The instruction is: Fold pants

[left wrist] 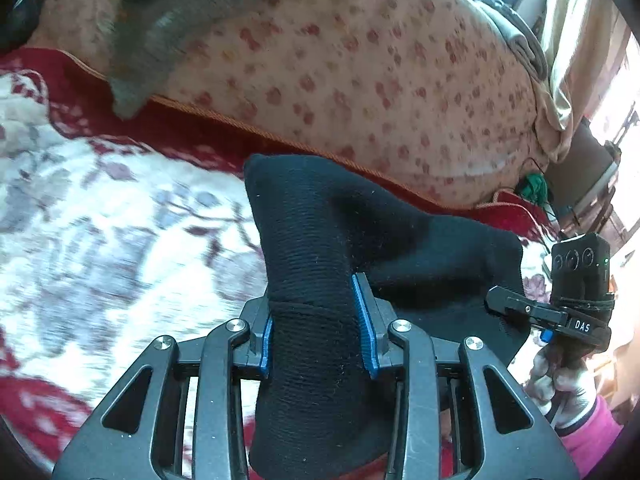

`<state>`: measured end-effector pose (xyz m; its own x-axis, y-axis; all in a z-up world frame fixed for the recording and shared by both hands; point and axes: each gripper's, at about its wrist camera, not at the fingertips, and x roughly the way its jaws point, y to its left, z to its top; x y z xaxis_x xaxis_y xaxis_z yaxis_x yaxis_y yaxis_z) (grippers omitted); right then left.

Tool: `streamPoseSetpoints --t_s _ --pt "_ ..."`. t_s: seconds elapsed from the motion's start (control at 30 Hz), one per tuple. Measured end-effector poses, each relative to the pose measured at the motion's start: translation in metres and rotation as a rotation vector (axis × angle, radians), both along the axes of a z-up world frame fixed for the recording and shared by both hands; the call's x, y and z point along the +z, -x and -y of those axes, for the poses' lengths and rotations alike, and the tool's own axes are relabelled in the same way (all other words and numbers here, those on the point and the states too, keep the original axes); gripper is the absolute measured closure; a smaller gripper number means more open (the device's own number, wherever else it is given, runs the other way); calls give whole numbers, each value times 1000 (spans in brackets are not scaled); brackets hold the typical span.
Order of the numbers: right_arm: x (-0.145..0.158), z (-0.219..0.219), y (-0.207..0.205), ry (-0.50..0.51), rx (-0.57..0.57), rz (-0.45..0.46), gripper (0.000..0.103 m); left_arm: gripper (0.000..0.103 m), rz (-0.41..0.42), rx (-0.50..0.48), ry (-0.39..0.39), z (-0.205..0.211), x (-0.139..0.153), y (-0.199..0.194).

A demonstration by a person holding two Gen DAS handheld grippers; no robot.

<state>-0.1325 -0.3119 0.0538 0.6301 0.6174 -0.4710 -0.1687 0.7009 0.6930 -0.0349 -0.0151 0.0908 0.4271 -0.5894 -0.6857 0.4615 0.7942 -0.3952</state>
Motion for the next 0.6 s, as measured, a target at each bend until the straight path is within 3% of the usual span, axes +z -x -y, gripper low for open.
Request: streamPoseSetpoints --t_s 0.27,0.6 --pt "6 -76 -36 -35 101 12 63 70 25 126 -73 -72 11 -12" --pt "-33 -163 -83 21 208 -87 63 70 -55 278 -147 -135 -39 -22"
